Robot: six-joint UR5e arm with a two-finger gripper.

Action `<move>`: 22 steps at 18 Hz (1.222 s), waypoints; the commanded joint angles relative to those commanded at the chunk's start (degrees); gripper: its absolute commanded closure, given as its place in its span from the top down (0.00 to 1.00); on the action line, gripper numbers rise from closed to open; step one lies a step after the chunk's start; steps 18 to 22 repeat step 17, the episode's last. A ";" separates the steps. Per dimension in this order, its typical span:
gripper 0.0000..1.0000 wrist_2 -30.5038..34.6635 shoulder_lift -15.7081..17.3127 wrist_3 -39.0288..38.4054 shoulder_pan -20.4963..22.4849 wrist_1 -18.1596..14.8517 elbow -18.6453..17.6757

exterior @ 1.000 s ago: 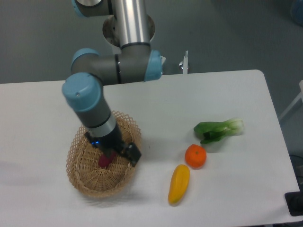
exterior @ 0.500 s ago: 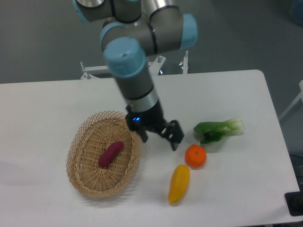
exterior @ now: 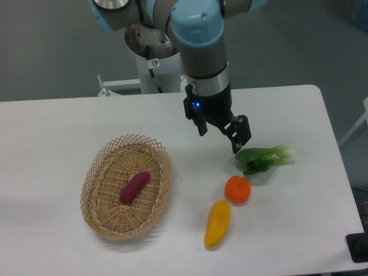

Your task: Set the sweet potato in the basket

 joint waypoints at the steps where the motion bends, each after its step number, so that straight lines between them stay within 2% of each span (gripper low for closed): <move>1: 1.00 0.00 0.18 -0.09 0.00 0.09 0.00; 22: 1.00 -0.53 0.62 -0.70 0.09 0.62 -0.44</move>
